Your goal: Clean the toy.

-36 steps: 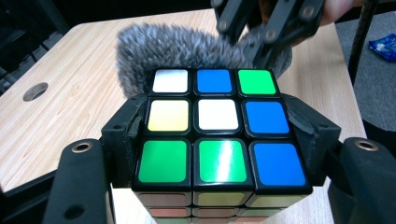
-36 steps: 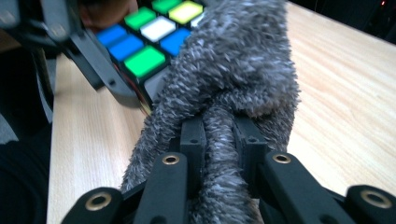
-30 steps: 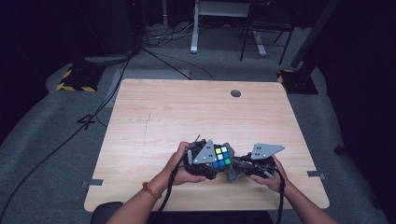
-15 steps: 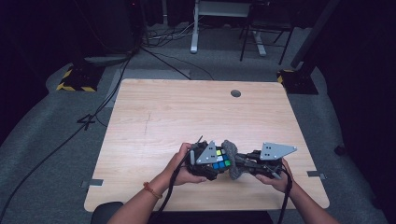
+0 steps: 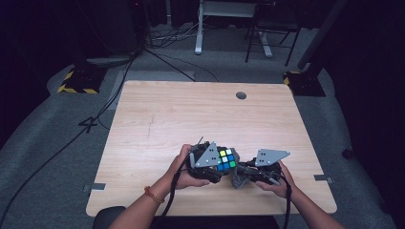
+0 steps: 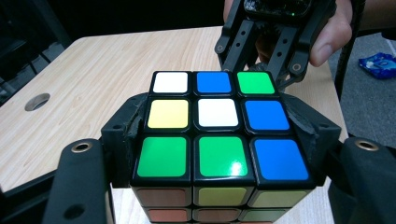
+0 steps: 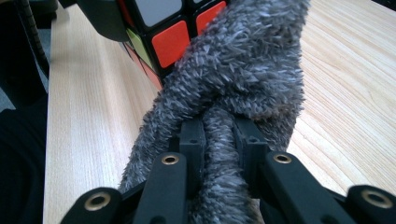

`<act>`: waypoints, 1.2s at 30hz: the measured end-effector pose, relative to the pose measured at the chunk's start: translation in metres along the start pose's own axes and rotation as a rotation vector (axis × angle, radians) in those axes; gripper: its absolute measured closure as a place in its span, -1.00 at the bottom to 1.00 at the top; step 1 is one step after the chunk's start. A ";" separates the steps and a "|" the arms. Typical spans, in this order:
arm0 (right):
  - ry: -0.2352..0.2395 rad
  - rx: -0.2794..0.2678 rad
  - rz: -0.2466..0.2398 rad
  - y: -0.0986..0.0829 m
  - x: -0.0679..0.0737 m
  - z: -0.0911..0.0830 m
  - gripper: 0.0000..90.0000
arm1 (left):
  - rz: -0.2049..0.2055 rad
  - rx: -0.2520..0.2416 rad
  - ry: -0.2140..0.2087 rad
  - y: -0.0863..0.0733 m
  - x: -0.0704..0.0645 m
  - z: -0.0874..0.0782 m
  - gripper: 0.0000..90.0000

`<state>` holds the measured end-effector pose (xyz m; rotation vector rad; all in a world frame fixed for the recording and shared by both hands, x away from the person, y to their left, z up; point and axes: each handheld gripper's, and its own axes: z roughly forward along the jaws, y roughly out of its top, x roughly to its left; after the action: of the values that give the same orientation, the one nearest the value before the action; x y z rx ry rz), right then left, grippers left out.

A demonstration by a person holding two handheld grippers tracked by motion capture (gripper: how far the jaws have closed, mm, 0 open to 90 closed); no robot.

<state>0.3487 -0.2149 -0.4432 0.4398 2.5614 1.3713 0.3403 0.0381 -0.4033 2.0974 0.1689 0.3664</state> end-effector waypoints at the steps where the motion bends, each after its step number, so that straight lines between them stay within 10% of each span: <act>1: -0.002 -0.006 0.000 0.001 0.000 -0.001 0.71 | -0.005 0.001 -0.003 -0.001 0.000 0.001 -0.26; 10: -0.018 -0.131 0.020 0.011 -0.003 -0.025 0.71 | -0.012 0.065 -0.022 -0.009 0.000 0.019 -0.26; 24: -0.010 -0.019 0.015 0.001 -0.001 -0.003 0.70 | -0.029 -0.018 -0.012 -0.002 0.002 0.003 -0.26; 36: -0.006 -0.174 -0.011 0.014 0.005 -0.027 0.71 | -0.021 0.070 -0.043 -0.008 0.001 0.018 -0.28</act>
<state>0.3380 -0.2269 -0.4165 0.3982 2.4097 1.5698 0.3469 0.0282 -0.4187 2.1686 0.1807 0.3067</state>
